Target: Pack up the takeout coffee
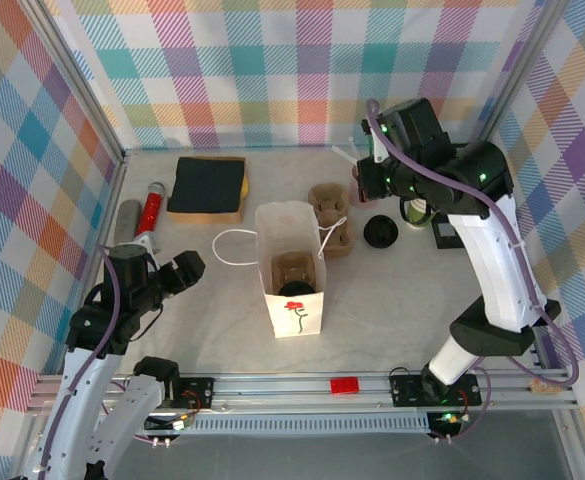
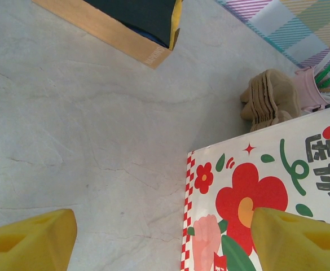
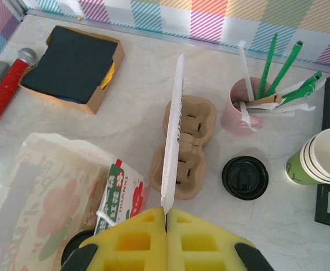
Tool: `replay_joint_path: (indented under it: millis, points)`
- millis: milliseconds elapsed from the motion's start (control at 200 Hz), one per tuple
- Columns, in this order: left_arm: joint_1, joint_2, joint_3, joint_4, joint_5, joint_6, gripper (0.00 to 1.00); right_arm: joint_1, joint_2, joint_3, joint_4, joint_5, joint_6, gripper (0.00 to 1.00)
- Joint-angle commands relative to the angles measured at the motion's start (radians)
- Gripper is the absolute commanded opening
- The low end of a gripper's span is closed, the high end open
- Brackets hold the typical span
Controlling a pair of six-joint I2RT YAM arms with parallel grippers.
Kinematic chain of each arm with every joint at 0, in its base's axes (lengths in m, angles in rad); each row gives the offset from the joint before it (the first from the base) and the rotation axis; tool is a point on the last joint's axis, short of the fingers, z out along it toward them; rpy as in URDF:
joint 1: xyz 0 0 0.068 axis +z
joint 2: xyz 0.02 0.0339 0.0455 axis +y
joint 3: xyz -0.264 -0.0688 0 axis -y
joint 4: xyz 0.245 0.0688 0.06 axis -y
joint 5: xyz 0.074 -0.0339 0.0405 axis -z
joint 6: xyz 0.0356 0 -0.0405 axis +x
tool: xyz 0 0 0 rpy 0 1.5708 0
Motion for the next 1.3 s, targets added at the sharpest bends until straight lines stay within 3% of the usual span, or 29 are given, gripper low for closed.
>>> replay_joint_path:
  millis: [0, 585, 1295]
  points:
    - [0.017, -0.011, 0.031, -0.017, -0.005, 0.012, 0.81, 0.023, -0.027, 0.031, -0.040, -0.037, 0.001, 0.00]
    - [0.017, -0.017, 0.030, -0.021, -0.007, 0.011, 0.80, 0.068, -0.051, 0.032, -0.103, -0.252, -0.003, 0.00]
    - [0.017, -0.009, 0.033, -0.007, 0.000, 0.010, 0.80, 0.118, -0.067, 0.017, -0.158, -0.287, 0.011, 0.00]
